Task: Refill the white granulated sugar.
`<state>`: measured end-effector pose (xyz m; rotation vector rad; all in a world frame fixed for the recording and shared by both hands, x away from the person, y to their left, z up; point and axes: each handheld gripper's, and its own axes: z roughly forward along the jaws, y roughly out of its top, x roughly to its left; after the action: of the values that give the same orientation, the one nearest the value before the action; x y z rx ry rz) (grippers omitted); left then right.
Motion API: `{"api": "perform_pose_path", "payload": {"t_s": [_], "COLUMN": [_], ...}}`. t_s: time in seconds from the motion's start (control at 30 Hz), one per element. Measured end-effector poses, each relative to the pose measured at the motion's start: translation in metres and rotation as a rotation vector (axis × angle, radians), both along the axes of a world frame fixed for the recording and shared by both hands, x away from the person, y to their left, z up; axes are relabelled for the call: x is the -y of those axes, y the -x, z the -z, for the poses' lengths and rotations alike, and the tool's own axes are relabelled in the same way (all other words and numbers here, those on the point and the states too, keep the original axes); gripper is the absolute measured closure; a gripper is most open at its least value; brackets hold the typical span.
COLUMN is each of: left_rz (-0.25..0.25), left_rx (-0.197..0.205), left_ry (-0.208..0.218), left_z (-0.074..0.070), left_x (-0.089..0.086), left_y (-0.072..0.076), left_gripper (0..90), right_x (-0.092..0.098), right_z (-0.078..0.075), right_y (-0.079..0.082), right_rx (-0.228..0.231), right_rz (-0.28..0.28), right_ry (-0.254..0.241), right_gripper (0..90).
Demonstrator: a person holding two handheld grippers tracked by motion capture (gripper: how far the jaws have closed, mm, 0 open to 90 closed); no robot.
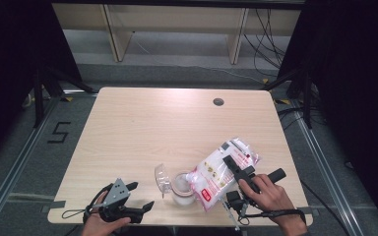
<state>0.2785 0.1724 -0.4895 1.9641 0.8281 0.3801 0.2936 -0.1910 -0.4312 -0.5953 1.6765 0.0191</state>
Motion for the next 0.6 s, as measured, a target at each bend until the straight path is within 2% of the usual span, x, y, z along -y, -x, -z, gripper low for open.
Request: {"api": "perform_pose_path", "payload": {"t_s": [0.03, 0.1, 0.17, 0.37, 0.4, 0.47, 0.5, 0.53, 0.6], "left_rz": [0.001, 0.000, 0.000, 0.000, -0.015, -0.012, 0.001, 0.001, -0.015], "left_rx": [0.002, 0.002, 0.002, 0.003, -0.012, -0.010, 0.003, 0.003, -0.013], "left_ry": [-0.001, -0.001, -0.001, -0.001, 0.015, 0.012, -0.002, -0.002, 0.016], "left_z": [-0.0001, -0.0001, -0.0001, -0.0002, 0.0003, 0.0002, -0.0002, -0.0002, 0.0003], "left_x": [-0.0001, -0.0001, -0.0002, -0.0001, 0.0009, 0.0007, -0.0001, -0.0001, 0.0012], "left_y": [0.0000, -0.0001, -0.0001, 0.0000, 0.0011, 0.0009, 0.0000, 0.0000, 0.0012], "left_gripper": [16.0, 16.0, 16.1, 16.0, 16.0, 16.0, 16.0, 16.0, 16.0], "right_x": [-0.0007, -0.0008, 0.0000, -0.0003, 0.0004, 0.0008, -0.0007, -0.0007, -0.0006], "right_z": [-0.0011, -0.0012, -0.0014, -0.0020, -0.0010, -0.0004, -0.0021, -0.0021, -0.0015], "right_y": [-0.0008, -0.0007, 0.0008, -0.0004, -0.0001, 0.0002, -0.0010, -0.0010, -0.0009], "right_rx": [0.005, 0.007, -0.002, 0.011, 0.006, 0.004, 0.014, 0.014, 0.007], "right_rz": [-0.013, -0.013, 0.009, -0.012, -0.003, 0.004, -0.019, -0.019, -0.010], "right_ry": [0.015, 0.016, 0.004, 0.010, 0.006, 0.000, 0.018, 0.018, 0.019], "right_gripper": [67.6, 67.5, 67.5, 67.7, 67.7, 67.7, 67.7, 67.7, 67.7]}}
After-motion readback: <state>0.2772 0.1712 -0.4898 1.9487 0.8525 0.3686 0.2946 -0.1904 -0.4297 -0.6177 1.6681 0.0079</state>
